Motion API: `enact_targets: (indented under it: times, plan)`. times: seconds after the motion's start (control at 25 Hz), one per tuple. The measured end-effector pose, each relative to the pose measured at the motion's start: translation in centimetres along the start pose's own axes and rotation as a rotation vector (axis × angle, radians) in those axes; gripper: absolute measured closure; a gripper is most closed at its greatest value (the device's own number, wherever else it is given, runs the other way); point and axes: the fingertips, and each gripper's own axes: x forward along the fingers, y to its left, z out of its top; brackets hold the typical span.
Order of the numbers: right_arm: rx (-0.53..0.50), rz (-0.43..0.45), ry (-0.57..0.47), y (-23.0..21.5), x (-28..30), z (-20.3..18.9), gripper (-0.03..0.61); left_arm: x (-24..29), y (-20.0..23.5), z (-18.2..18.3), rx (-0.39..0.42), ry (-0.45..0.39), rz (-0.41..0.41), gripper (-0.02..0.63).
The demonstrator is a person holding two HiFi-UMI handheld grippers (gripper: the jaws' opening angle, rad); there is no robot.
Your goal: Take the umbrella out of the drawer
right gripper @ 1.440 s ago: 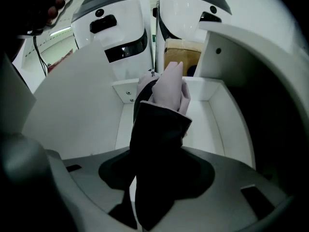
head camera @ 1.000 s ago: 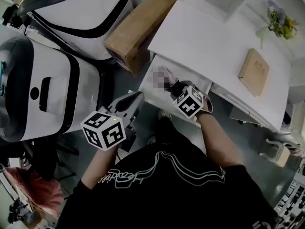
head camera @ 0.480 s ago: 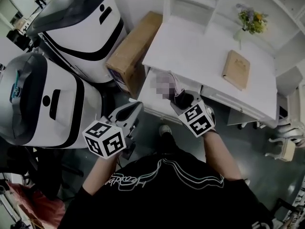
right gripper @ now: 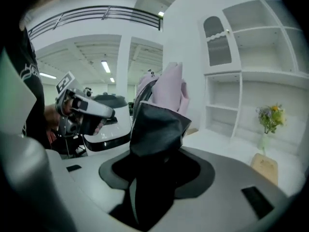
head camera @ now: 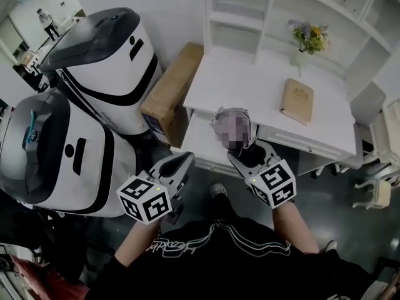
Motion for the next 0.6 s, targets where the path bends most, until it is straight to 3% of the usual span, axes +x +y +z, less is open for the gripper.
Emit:
enact_targets:
  times: [0.28,0.6]
  plan:
    - [0.077,0.01,-0.16,0.9,-3.2,2.8,0.365,-0.7,-2.4,1.1,0.047,-0.02,-0.028,0.594]
    - [0.127,0.022,-0.217,1.7,-4.9,3.9,0.364,-1.3,-3.1,1.5,0.053,-0.038,-0.054,0.594]
